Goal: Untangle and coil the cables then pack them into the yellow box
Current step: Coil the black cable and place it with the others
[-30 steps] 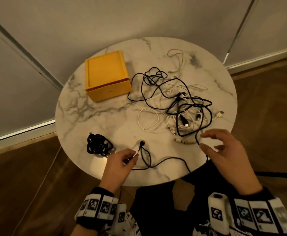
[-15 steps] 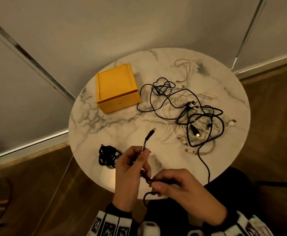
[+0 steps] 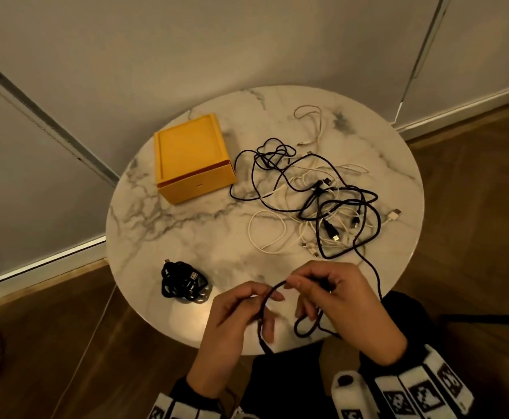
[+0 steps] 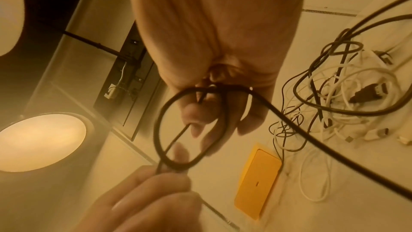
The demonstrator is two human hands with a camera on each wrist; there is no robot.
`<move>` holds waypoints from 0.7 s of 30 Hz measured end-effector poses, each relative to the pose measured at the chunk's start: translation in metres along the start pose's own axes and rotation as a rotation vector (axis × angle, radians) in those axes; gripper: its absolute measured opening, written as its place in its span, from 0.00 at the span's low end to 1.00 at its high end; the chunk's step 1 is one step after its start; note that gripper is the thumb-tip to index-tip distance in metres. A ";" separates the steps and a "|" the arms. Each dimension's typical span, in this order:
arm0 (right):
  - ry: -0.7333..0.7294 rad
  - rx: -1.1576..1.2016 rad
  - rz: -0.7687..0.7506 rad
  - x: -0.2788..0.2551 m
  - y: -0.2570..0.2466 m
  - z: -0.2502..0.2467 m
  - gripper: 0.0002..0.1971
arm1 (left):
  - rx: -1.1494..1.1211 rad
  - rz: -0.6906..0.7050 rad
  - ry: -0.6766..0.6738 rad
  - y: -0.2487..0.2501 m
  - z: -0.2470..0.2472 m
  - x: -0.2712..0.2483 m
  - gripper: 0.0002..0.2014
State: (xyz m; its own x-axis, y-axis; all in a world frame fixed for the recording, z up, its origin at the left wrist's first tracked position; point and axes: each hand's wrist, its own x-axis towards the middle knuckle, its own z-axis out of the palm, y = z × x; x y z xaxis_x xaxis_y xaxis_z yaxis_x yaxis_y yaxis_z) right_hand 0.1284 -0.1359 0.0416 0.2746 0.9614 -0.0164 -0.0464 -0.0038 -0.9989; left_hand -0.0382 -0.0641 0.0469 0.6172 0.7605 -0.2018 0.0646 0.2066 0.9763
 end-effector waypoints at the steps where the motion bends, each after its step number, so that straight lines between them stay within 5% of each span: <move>1: 0.006 0.001 0.005 0.002 0.000 -0.002 0.07 | -0.178 -0.087 -0.019 0.003 0.003 -0.001 0.13; 4: -0.020 -0.032 -0.018 0.005 0.000 -0.001 0.10 | -0.549 -0.336 -0.089 0.007 0.004 -0.003 0.10; 7: -0.009 -0.063 -0.051 0.009 -0.001 -0.004 0.07 | -0.607 -0.457 -0.162 0.010 -0.002 -0.006 0.14; 16: -0.193 -0.179 -0.003 0.017 0.014 -0.007 0.15 | -0.792 -0.170 -0.303 0.026 -0.015 0.003 0.15; 21: -0.092 0.021 0.077 0.015 0.018 -0.013 0.08 | -0.737 -0.192 -0.114 0.030 -0.030 0.012 0.08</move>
State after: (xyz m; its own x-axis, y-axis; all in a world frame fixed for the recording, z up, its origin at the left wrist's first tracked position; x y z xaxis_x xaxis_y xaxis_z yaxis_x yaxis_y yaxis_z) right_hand 0.1438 -0.1251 0.0232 0.1805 0.9796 -0.0880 -0.0847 -0.0737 -0.9937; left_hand -0.0527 -0.0303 0.0712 0.7273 0.6101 -0.3144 -0.3360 0.7160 0.6120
